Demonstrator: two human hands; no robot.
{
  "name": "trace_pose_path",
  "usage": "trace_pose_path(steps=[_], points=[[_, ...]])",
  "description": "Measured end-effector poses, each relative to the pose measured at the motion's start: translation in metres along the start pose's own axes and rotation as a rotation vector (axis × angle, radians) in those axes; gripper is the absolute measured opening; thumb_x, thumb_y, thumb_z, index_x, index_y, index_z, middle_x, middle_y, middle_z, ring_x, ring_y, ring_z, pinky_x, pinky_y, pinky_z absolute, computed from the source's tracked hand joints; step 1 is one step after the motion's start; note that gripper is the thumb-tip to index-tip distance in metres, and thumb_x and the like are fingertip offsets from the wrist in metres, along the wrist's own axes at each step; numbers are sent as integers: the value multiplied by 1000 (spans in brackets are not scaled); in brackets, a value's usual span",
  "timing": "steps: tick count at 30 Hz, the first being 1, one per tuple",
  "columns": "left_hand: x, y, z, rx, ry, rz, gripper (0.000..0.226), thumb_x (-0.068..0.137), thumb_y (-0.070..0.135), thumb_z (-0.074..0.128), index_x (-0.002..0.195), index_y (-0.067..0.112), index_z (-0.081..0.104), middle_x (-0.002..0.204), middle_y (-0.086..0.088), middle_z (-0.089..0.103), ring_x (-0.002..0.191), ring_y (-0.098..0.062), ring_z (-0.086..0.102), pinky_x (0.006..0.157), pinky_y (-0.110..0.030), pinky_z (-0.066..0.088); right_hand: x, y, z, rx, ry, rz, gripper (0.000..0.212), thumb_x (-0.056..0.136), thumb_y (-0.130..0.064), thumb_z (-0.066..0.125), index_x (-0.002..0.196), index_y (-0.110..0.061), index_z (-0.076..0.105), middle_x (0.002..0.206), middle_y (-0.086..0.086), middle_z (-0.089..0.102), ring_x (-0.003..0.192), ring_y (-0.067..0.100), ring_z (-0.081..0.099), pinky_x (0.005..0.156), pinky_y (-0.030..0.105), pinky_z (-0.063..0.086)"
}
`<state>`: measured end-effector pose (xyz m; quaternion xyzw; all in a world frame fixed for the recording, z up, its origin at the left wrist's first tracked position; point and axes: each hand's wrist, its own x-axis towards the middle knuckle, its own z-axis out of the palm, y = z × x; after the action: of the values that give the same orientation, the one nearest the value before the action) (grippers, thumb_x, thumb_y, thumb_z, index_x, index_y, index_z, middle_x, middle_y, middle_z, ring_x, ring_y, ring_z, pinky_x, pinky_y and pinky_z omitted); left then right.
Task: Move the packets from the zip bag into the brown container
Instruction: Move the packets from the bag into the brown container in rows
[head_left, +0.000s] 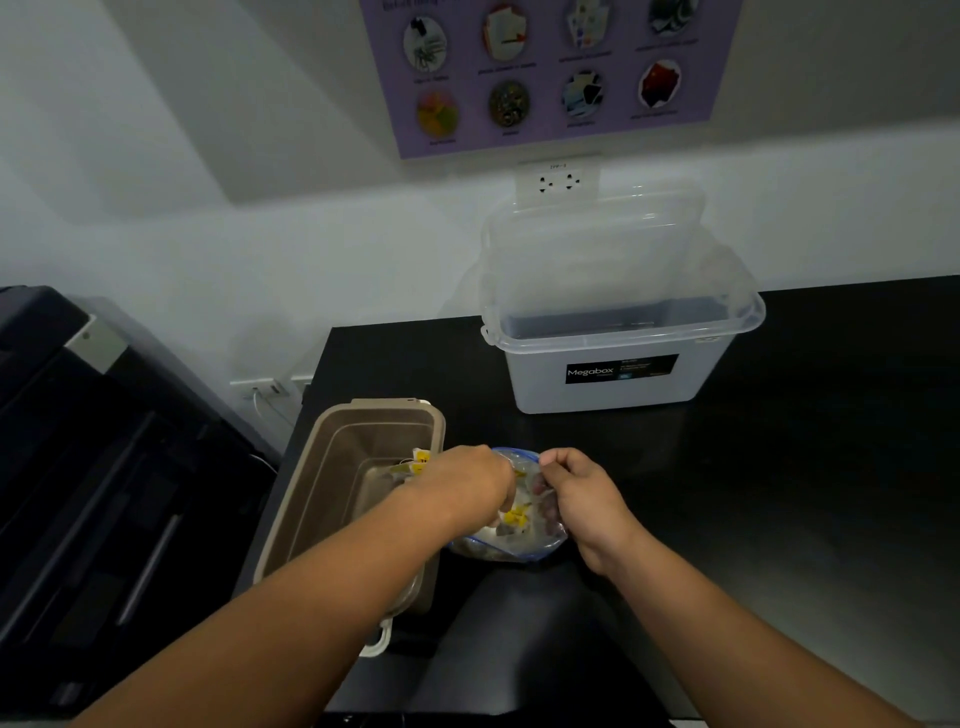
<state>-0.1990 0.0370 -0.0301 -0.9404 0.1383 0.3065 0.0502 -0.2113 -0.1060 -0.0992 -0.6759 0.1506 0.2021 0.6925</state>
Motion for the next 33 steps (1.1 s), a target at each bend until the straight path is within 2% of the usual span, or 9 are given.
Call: trace_pose_path(steps=[3,7,15,18,24,27,29,31,33], points=[[5,5,-1,5,-67,-37,31,94,19,67,124,17,68,123,-6,66,110,-25,64,99,-42,52,0,0,0,7,-7,8,13,107,-21,53,106,-19,66,94,7,68,66,12,55,61,28,46],[4,7,-2,6,-50,-61,22,92,14,65,113,14,72,115,-7,67,104,-26,65,94,-41,54,-1,-1,-1,11,-8,6,14,107,-20,53,106,-19,66,94,7,67,66,12,54,62,28,46],[-4,-6,-7,-110,203,-17,11,96,19,61,99,27,68,95,3,66,88,-18,65,78,-34,56,-1,-3,0,11,-1,2,16,108,-18,51,108,-18,66,94,8,67,71,14,57,64,28,49],[-7,-14,-3,-289,267,-10,10,96,19,62,95,28,65,88,6,64,81,-15,65,75,-34,57,0,-4,1,9,10,8,16,108,-19,51,107,-18,67,97,9,68,77,18,59,71,33,52],[-24,-28,-7,-474,252,-9,29,101,11,53,104,27,76,93,11,63,68,-4,55,57,-15,40,5,-4,5,27,28,26,14,107,-18,52,107,-16,65,95,11,66,65,15,54,58,30,46],[-40,-42,-15,-527,277,2,32,98,5,55,110,25,76,83,13,63,72,-7,63,64,-20,51,6,-5,8,40,39,32,14,107,-17,51,108,-14,65,94,12,65,64,14,51,58,30,45],[-50,-55,-20,-557,323,-9,29,95,6,62,109,28,76,91,11,67,81,-6,66,72,-21,54,7,-7,10,50,52,41,14,107,-17,52,107,-15,65,94,11,65,63,14,51,58,30,45],[-57,-72,-25,-548,418,-34,24,91,12,71,101,33,76,94,14,69,83,0,65,74,-15,50,8,-8,14,57,68,46,14,107,-18,52,106,-16,65,92,9,65,64,15,51,59,31,45],[-62,-90,-27,-541,491,-48,21,86,17,77,89,38,73,88,13,70,81,0,65,78,-18,52,8,-9,18,71,78,45,14,108,-18,51,107,-15,65,90,8,64,61,14,50,56,30,44]])
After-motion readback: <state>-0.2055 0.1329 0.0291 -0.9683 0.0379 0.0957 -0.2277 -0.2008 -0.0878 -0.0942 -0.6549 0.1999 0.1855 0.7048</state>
